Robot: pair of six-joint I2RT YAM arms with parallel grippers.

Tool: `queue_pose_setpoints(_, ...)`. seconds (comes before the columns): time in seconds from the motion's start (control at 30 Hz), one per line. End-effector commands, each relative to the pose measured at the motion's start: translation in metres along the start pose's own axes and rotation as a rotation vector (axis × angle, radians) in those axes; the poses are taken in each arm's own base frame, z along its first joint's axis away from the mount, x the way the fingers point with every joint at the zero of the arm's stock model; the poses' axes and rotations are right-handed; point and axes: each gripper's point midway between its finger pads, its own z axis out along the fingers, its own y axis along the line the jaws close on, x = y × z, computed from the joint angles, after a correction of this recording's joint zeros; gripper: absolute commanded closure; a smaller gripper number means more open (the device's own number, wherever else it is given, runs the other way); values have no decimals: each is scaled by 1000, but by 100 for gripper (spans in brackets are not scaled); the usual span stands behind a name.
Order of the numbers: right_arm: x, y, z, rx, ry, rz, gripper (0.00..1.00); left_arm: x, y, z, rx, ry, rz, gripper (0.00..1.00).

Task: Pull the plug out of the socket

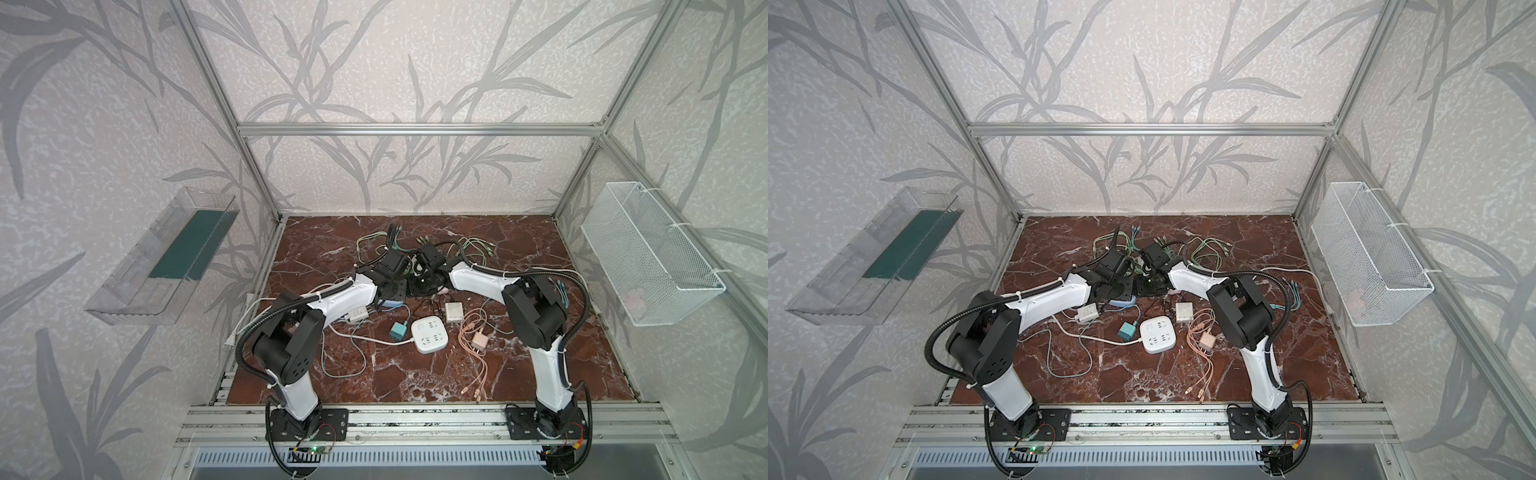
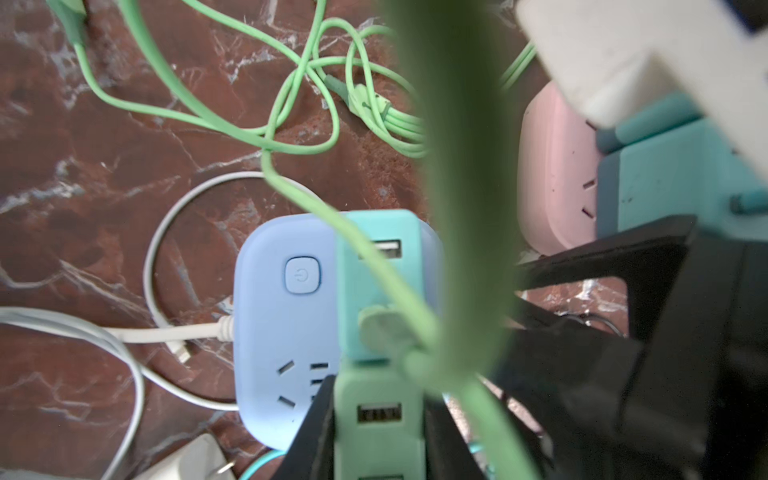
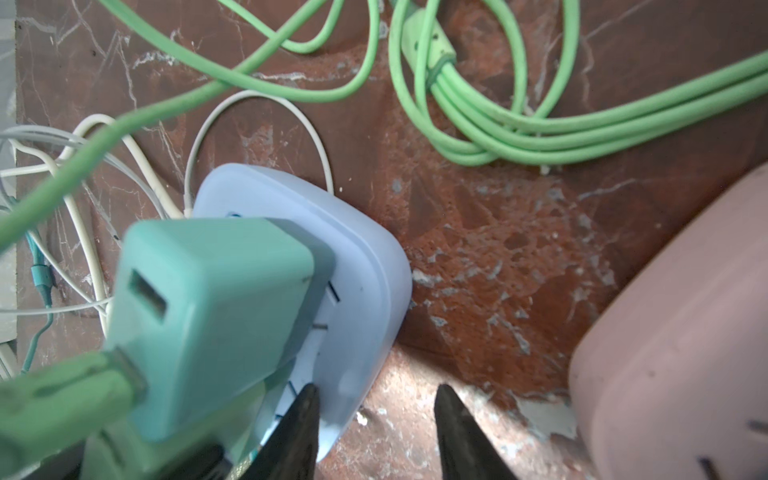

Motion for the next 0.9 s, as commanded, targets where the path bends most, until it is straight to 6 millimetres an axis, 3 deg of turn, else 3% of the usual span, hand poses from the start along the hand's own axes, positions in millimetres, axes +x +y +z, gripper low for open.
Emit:
queue_pose_setpoints(0.0, -4, -2, 4, 2, 3, 11, 54, 0, -2, 0, -13, 14, 2, 79)
queue_pose_setpoints(0.57, 4, -9, 11, 31, 31, 32, 55, -15, -15, -15, 14, -37, -15, 85)
queue_pose_setpoints(0.87, 13, -14, 15, 70, 66, 18, 56, -27, -11, -24, -16, -71, -47, 86)
